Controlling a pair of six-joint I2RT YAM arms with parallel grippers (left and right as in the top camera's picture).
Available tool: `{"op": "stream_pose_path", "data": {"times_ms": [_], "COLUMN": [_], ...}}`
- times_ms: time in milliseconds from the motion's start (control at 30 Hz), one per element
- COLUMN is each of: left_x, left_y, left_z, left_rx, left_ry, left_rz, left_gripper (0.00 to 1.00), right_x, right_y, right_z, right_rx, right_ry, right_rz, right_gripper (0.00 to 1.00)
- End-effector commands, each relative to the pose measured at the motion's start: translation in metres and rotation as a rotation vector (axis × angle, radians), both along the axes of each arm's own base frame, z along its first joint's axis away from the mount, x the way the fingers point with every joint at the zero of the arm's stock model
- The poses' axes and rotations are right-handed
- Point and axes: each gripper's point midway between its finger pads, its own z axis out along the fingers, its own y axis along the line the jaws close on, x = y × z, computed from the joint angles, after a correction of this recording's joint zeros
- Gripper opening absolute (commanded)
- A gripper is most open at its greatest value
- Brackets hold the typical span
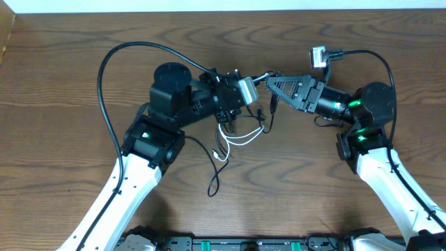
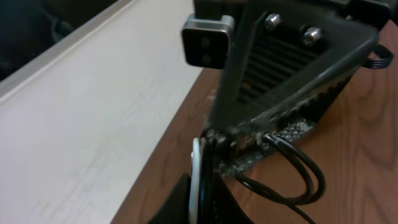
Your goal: Untangle cables
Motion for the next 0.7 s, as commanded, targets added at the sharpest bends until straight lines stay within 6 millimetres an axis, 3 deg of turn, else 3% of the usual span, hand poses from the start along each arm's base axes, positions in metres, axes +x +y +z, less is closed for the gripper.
{"op": "stream_pose_path", "data": {"times_ms": [0, 267, 500, 667], "left_x": [-0.006, 0.0, 0.001, -0.006], "left_y": [-0.006, -0.001, 0.005, 0.008], "left_z": [0.007, -0.001, -0.018, -0.035], "left_rx": [-0.012, 0.014, 0.058, 0.096], "left_ry": [-0.014, 0.009, 0.074, 0.15], "left_rz": [-0.042, 0.008, 0.043, 0.04], "left_gripper": [0.08, 0.08, 0.08, 0.08], "right_x": [0.002, 0.002, -0.001, -0.021], "right_y": [0.002, 0.002, 0.002, 0.003], "right_z": [0.002, 0.002, 0.008, 0.036], "right_rx": [0.003, 0.001, 0.001, 0.025], "right_ry": [-0.013, -0.018, -0.071, -0.28], "right_rz": [-0.015, -0.015, -0.009, 0.051], "right_gripper": [0.39, 0.01, 0.01, 0.01]}}
